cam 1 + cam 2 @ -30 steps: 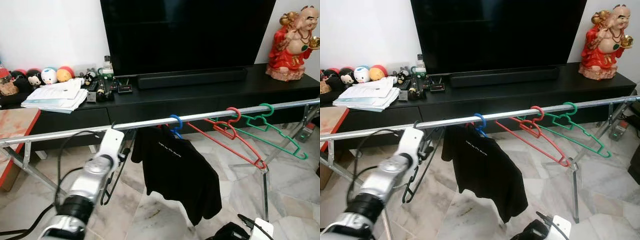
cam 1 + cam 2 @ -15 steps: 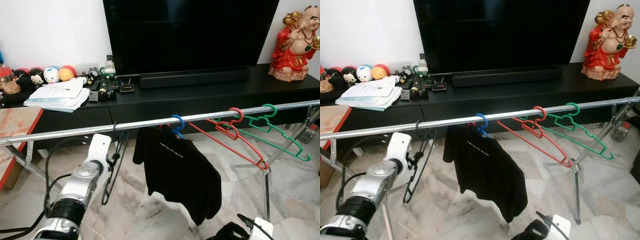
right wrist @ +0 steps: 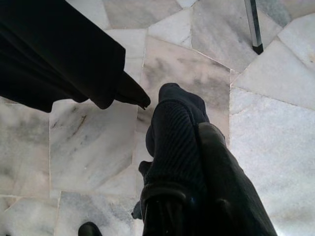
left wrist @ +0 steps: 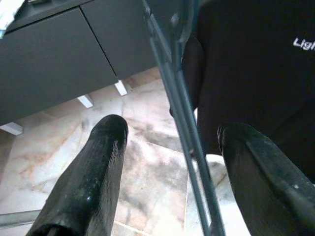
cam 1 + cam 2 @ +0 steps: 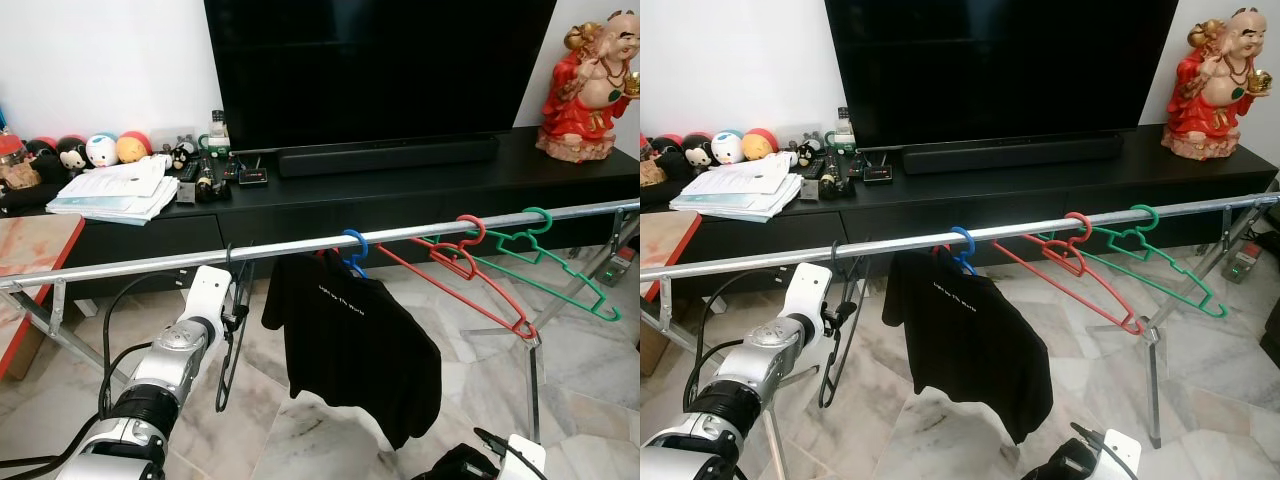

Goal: Hang hanger

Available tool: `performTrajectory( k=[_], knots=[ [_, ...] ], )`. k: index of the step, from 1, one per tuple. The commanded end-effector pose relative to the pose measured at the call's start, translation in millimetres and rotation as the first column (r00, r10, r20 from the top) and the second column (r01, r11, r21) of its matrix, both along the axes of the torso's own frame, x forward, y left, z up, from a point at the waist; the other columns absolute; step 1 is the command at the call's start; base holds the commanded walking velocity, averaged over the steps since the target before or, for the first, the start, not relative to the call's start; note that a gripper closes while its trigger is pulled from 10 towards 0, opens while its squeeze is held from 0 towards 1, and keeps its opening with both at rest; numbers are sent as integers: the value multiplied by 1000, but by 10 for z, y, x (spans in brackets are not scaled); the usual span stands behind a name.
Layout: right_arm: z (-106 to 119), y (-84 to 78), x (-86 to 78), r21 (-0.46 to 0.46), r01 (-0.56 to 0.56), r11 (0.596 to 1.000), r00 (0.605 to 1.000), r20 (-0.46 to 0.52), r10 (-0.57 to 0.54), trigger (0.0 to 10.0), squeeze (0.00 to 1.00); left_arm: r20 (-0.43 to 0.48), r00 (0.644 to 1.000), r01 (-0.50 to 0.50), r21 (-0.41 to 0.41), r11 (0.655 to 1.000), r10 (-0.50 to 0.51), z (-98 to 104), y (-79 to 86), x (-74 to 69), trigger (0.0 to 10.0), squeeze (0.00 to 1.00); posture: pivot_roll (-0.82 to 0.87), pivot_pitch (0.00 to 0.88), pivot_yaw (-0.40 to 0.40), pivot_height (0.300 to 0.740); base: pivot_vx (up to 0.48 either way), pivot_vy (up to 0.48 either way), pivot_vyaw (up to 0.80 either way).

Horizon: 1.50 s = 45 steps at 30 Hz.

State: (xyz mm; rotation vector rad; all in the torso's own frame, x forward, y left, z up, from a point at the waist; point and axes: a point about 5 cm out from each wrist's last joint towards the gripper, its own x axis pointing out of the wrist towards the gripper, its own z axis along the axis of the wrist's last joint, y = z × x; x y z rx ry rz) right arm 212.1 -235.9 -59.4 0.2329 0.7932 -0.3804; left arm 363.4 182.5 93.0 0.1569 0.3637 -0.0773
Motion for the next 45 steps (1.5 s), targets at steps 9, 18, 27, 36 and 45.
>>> performTrajectory(
  k=[9,18,27,36,45],
  knots=[
    [18,-4,28,-1,-5,1000,1000,9,5,10000,0,16,998,-64,-15,998,64,1,-85,69,10000,0,78,0,46,740,0,0,0],
    [21,-3,34,-2,-11,1000,1000,10,11,10000,0,-10,991,-134,-77,988,133,-33,-97,81,10000,0,70,0,45,740,0,0,0],
    [22,-3,35,-2,-11,1000,1000,10,11,10000,0,-23,996,-85,-86,993,84,-94,-257,63,10000,0,55,0,46,740,0,0,0],
    [19,-6,28,-4,-14,1000,1000,8,14,10000,0,-38,995,-99,-106,989,95,-147,-311,38,10000,0,43,0,49,740,0,0,0],
    [15,-7,21,-4,-17,1000,1000,6,17,10000,0,-44,993,-117,-141,983,112,-159,-333,34,0,0,39,0,51,740,0,0,0]
  ],
)
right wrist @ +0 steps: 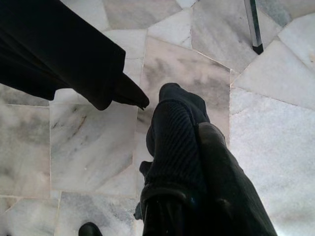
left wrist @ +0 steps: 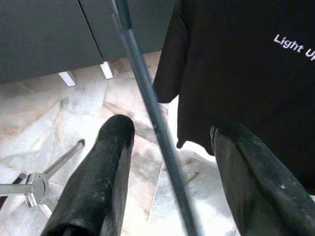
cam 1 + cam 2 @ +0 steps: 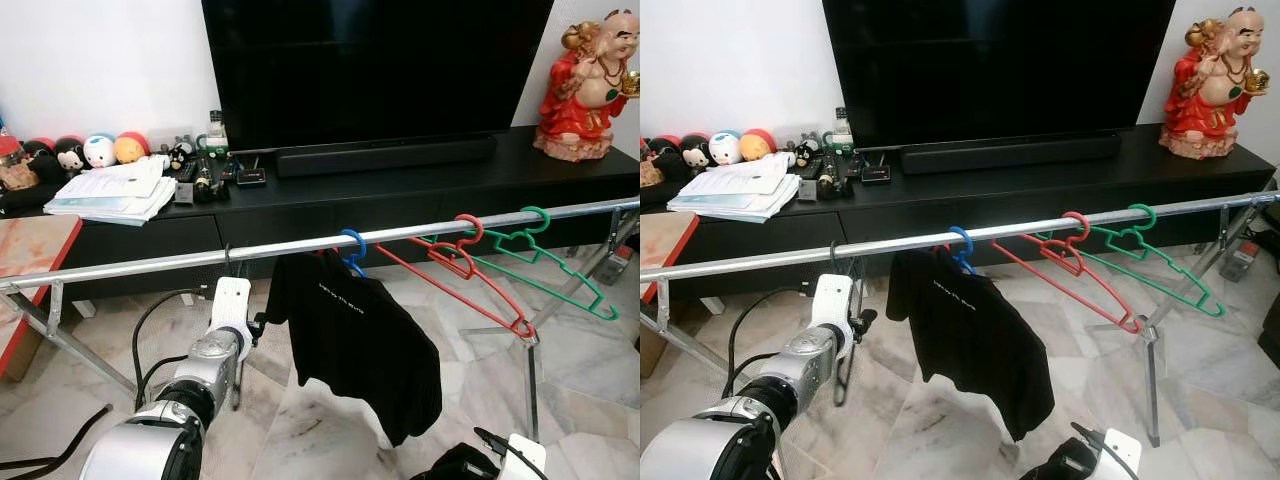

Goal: Hang hanger

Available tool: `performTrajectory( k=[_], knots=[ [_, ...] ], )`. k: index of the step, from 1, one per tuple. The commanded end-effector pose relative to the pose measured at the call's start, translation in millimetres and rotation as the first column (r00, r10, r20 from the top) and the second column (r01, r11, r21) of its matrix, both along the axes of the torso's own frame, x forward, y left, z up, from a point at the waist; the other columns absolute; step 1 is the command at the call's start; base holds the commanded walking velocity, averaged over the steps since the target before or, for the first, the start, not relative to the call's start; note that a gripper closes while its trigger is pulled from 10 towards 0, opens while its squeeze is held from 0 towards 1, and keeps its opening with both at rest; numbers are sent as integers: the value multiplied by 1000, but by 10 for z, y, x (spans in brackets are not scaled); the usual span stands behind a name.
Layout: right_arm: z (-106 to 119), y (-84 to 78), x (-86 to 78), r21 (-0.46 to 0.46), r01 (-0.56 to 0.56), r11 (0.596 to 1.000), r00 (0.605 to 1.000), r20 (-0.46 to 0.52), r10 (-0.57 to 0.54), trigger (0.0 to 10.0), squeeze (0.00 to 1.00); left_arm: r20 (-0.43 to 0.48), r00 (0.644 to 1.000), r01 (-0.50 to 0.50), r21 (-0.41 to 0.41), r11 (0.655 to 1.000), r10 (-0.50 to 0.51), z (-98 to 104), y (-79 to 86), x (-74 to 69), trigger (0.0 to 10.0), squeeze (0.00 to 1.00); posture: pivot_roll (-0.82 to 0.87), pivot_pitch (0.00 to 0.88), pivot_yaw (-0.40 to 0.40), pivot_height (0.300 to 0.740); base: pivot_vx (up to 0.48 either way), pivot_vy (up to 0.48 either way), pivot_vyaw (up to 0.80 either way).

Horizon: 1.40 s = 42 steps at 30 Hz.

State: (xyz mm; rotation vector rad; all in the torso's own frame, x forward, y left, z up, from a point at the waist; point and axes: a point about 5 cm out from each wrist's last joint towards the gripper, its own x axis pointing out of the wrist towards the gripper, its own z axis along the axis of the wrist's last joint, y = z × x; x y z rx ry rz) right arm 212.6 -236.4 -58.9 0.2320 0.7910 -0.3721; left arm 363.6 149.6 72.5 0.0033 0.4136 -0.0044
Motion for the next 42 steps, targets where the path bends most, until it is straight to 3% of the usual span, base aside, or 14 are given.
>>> performTrajectory(
  k=[1,25,42],
  knots=[
    [10,-2,15,-5,-9,1000,1000,3,9,10000,0,13,1000,-14,-9,1000,14,46,-6,31,0,0,39,0,50,740,0,0,0],
    [5,18,15,3,-10,1000,1000,4,10,10000,0,-17,998,-63,-21,998,63,-4,-56,6,0,0,35,0,60,740,0,0,0],
    [0,27,11,8,-9,1000,1000,4,9,10000,0,24,997,-78,-49,996,80,-6,-50,-7,0,0,36,0,61,740,0,0,0]
  ],
)
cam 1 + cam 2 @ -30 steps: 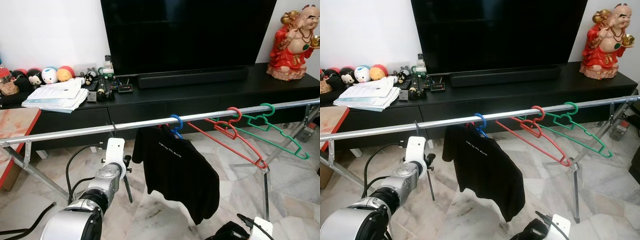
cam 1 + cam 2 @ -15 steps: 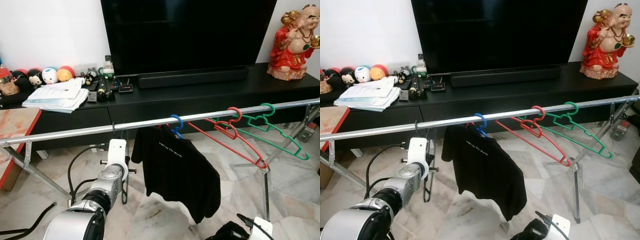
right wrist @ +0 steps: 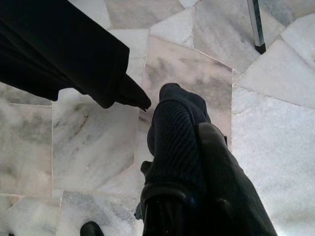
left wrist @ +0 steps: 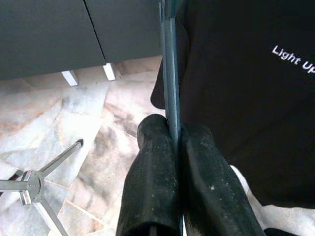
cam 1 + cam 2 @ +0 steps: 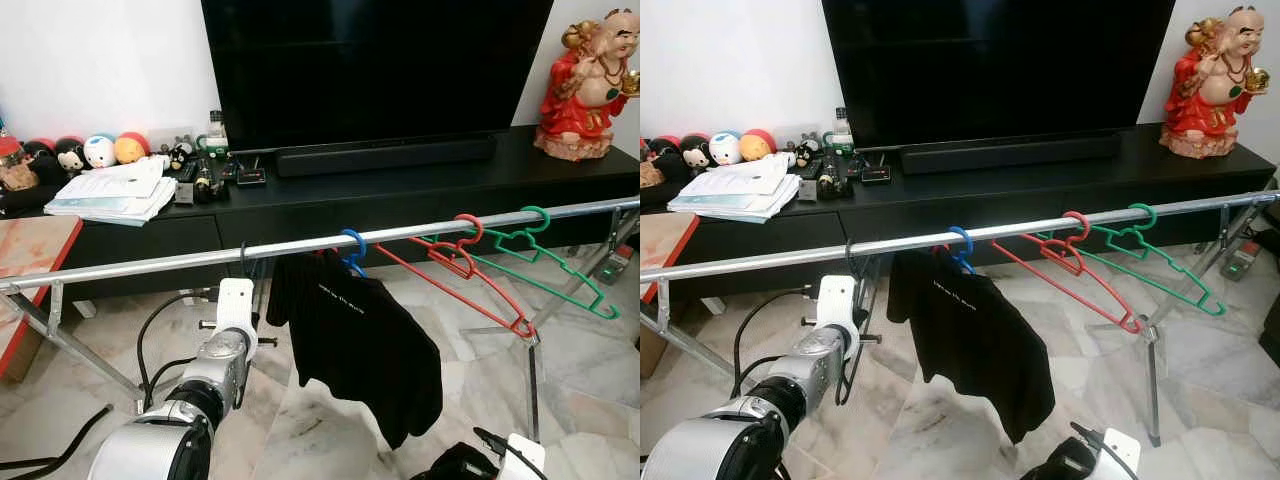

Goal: Hang hanger

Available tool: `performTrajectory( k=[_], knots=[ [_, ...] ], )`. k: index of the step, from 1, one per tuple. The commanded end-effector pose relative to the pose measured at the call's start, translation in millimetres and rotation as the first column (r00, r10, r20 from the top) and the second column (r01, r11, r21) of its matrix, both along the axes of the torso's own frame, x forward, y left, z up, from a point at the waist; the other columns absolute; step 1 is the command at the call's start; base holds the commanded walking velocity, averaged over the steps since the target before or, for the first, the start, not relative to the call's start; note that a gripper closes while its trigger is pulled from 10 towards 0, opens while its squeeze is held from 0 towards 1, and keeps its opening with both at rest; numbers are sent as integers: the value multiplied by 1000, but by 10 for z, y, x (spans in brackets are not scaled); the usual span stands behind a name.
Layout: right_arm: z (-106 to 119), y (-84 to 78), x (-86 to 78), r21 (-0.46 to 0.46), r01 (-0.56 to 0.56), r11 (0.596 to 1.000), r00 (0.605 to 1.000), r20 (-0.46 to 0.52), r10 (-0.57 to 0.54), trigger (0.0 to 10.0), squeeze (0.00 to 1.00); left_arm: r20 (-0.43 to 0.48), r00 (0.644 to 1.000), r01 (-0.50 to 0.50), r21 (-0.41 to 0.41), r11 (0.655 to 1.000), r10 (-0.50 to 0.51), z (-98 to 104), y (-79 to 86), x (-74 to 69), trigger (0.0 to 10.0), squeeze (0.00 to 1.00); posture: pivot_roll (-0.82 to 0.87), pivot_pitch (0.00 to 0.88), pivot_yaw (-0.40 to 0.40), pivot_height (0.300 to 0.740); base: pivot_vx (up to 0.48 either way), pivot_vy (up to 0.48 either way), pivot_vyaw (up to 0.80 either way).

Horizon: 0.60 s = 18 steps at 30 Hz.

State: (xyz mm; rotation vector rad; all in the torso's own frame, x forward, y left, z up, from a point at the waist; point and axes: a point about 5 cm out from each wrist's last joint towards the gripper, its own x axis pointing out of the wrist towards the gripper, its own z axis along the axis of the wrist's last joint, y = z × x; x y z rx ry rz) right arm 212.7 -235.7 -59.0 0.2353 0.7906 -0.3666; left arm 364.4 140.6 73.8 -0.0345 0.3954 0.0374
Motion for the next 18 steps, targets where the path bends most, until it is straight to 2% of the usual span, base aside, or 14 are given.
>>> performTrajectory(
  k=[1,4,7,11,18],
  knots=[
    [0,21,9,3,-6,1000,1000,2,6,10000,0,14,999,-33,-23,999,34,-14,49,-14,0,0,36,0,61,740,0,0,0],
    [0,21,9,3,-6,1000,1000,2,6,10000,0,27,999,-36,-27,999,37,-3,63,-11,0,0,36,0,61,740,0,0,0],
    [-4,22,3,4,-3,1000,1000,2,3,10000,0,83,996,-29,-30,999,32,52,116,6,0,0,38,0,61,740,0,0,0],
    [-7,21,-4,4,-3,1000,1000,0,3,10000,0,100,995,-11,28,1000,8,41,182,-15,0,0,47,0,64,740,0,0,0],
    [-13,10,-17,-2,-8,1000,1000,-9,8,10000,0,102,994,17,116,993,-29,-94,385,-156,0,0,66,0,56,740,0,0,0]
  ],
)
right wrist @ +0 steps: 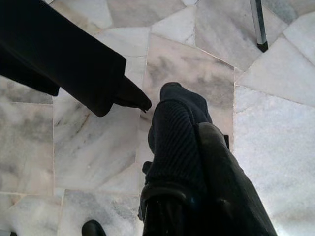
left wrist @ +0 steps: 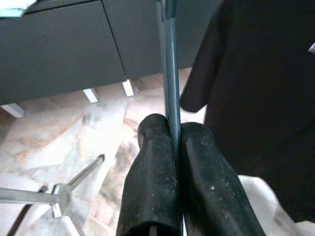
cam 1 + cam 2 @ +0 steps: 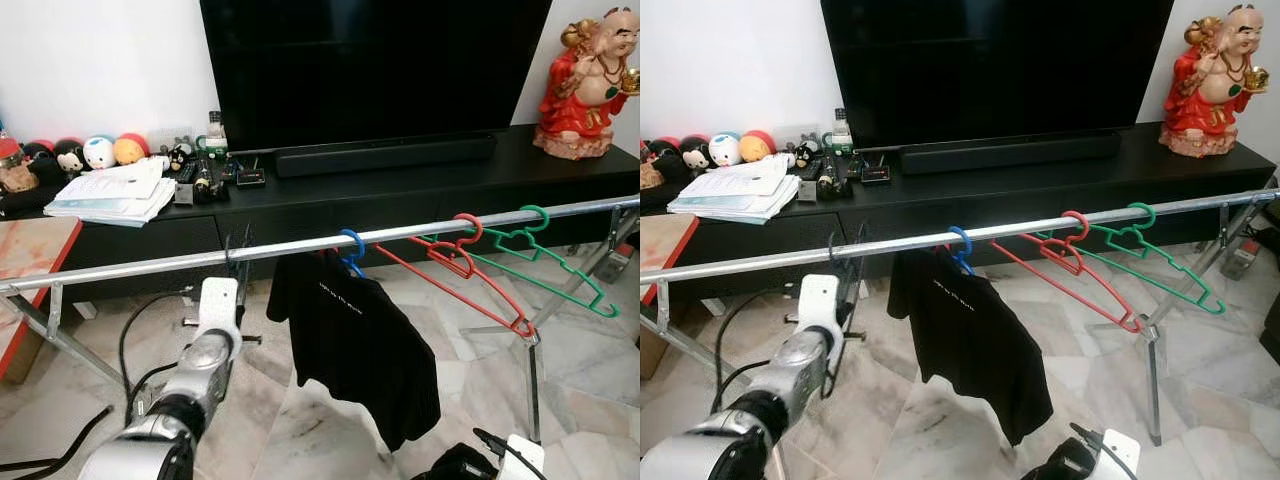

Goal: Hang hanger

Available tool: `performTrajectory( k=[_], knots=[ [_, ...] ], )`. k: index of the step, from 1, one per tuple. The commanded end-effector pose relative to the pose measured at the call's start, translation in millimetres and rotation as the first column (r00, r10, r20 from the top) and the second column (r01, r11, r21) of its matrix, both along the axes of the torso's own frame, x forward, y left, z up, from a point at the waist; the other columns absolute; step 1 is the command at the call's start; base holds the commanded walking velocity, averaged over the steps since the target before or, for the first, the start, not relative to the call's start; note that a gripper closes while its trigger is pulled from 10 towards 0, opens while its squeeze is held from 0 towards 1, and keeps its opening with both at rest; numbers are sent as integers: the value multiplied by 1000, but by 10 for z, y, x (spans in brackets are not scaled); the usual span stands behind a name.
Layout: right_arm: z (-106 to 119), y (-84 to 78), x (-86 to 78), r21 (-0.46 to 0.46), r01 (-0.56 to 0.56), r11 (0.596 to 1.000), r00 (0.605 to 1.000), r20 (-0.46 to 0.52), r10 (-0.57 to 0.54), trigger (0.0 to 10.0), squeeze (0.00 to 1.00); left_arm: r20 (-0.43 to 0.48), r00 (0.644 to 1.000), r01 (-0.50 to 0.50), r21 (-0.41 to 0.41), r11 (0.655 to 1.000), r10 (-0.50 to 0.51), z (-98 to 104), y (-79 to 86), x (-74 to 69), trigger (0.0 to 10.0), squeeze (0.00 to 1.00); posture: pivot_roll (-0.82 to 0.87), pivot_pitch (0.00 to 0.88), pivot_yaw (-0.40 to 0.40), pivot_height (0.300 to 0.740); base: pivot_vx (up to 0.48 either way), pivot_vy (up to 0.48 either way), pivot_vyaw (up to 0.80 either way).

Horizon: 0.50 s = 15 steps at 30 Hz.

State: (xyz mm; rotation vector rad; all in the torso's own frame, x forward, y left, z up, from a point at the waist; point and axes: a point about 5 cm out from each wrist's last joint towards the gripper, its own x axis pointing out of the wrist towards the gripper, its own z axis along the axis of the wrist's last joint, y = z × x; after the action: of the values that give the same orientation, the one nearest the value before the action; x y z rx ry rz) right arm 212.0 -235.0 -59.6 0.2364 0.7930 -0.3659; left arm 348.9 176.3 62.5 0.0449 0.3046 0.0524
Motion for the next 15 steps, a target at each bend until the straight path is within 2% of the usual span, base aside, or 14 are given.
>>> performTrajectory(
  k=[1,2,3,5,6,7,8,12,13,15],
  knots=[
    [-8,2,-12,-4,-8,1000,1000,-8,8,10000,0,12,1000,27,40,999,-28,6,40,-15,0,0,66,0,56,740,0,0,0],
    [-9,0,-15,-4,-5,1000,1000,-9,5,10000,0,12,999,31,52,998,-32,-13,60,-38,0,0,65,0,56,740,0,0,0],
    [-10,-2,-18,-4,-2,1000,1000,-9,2,10000,0,13,998,54,78,995,-55,-44,83,-80,3608,0,65,0,55,740,0,0,0],
    [-11,-4,-20,-4,1,1000,1000,-9,-1,10000,0,13,997,70,96,993,-72,-65,94,-109,3608,0,65,0,55,740,0,0,0],
    [-11,-7,-23,-5,4,1000,1000,-8,-4,10000,0,9,996,89,123,988,-90,-93,108,-147,8627,0,67,0,54,740,0,0,0],
    [-11,-7,-23,-5,4,1000,1000,-8,-4,10000,0,9,996,89,123,988,-90,-93,108,-147,8627,0,67,0,54,740,0,0,0],
    [-9,-15,-26,-5,10,1000,1000,0,-10,10000,0,5,995,101,144,984,-102,-167,162,-257,10000,0,71,0,53,740,0,0,0],
    [-4,-22,-24,-7,4,1000,1000,8,-4,10000,0,6,996,82,142,986,-84,-255,250,-408,10000,0,65,0,50,740,0,0,0],
    [2,-25,-16,-10,-3,1000,1000,9,3,10000,0,-17,996,86,169,982,-85,-341,304,-512,10000,0,70,0,46,740,0,0,0],
    [5,-27,-10,-10,-5,1000,1000,10,5,10000,0,-31,996,92,184,979,-88,-394,325,-584,10000,0,71,0,44,740,0,0,0]
  ],
)
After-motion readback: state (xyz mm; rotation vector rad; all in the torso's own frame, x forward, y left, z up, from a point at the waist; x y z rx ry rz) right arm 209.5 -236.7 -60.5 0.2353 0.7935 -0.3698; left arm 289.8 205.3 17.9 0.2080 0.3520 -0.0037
